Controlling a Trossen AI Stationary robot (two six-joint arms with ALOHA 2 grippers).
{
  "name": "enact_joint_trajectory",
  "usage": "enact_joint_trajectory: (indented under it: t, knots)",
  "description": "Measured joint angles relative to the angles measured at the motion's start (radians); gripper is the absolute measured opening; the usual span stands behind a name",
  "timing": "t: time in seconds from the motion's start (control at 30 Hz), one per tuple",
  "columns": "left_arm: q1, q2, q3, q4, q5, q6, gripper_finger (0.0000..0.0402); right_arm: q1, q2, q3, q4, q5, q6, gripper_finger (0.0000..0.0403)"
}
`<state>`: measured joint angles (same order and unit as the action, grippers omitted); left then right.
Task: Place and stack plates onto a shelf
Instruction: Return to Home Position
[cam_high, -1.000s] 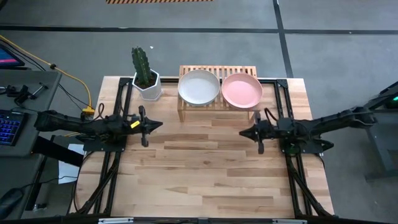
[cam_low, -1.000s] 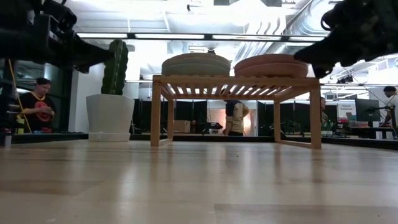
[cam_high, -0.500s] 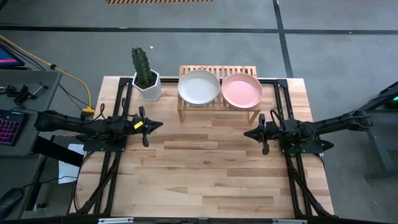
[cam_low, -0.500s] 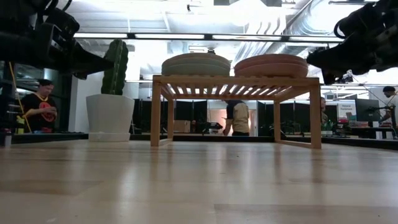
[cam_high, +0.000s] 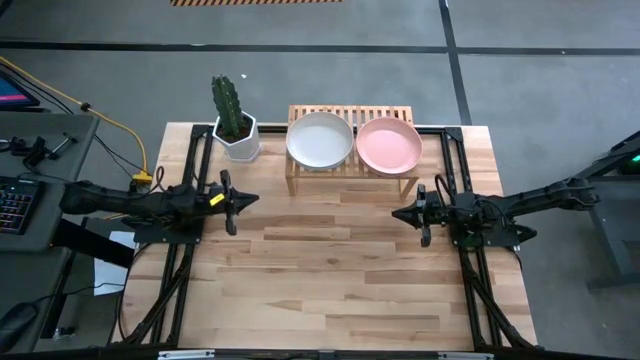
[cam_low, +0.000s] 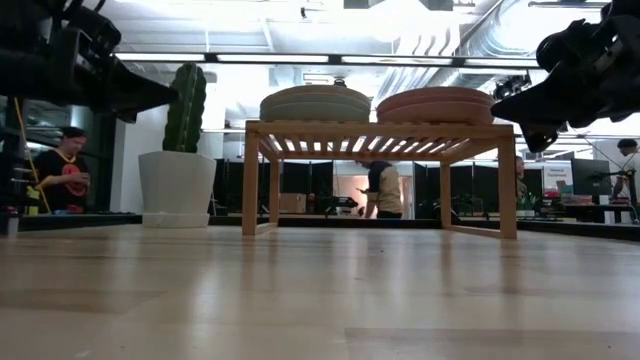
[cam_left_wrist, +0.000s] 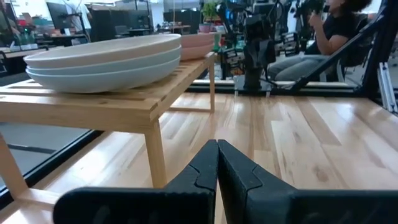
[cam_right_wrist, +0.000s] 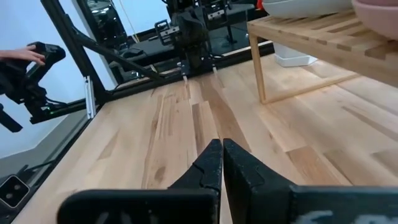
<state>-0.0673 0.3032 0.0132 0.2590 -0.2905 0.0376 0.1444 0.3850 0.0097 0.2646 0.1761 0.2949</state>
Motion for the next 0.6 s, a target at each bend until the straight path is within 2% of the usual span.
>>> enact_joint_trajectory:
  t: [0.23, 0.3, 0.43, 0.6]
  knots:
    - [0.0, -0.18, 0.0, -0.204, 0.0, 0.0, 0.0001, 0.0, -0.01, 0.0, -0.004, 0.0, -0.007, 0.0]
    - [-0.001, -0.221, 0.0, -0.2, 0.005, 0.0, 0.0001, 0.0, -0.041, 0.0, -0.022, 0.0, -0.007, 0.0]
    - [-0.002, -0.303, 0.0, -0.209, 0.017, 0.0, 0.0001, 0.0, -0.161, 0.0, -0.097, 0.001, -0.007, 0.0]
    - [-0.011, -0.299, 0.0, -0.212, 0.018, 0.0, 0.0001, 0.0, -0.375, -0.001, -0.216, 0.001, -0.007, 0.0]
